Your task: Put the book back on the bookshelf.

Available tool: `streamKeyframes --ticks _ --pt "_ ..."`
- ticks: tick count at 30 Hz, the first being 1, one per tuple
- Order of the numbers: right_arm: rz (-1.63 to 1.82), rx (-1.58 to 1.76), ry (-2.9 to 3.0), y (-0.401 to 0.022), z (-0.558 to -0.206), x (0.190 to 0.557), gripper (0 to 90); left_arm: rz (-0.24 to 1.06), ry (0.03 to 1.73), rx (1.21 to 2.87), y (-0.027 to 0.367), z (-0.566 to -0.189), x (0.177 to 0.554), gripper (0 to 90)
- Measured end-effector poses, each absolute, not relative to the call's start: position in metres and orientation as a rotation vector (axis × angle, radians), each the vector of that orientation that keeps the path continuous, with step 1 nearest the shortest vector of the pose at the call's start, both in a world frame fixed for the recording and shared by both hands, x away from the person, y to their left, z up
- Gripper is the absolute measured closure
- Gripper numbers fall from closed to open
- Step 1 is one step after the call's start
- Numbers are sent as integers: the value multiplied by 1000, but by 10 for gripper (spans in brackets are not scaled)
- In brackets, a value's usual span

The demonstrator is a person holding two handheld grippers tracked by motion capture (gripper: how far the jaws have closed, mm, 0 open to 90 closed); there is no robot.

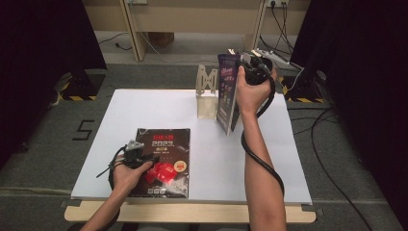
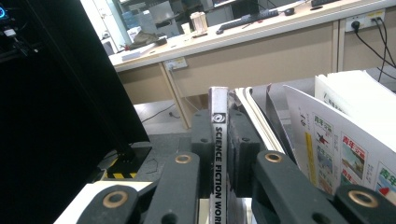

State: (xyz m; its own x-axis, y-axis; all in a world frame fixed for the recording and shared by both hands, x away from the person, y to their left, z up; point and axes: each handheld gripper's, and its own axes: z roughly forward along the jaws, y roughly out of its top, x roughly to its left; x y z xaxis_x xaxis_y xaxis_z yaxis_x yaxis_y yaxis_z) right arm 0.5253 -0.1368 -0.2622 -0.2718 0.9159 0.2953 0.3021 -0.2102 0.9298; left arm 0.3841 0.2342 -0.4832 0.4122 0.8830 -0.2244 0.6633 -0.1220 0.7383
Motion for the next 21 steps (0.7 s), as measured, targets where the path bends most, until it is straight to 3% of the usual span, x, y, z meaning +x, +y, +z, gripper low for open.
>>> streamKeyframes --ticks 21 --pt "1418 1376 1515 -124 -277 530 831 346 1326 1850 235 -485 384 624"
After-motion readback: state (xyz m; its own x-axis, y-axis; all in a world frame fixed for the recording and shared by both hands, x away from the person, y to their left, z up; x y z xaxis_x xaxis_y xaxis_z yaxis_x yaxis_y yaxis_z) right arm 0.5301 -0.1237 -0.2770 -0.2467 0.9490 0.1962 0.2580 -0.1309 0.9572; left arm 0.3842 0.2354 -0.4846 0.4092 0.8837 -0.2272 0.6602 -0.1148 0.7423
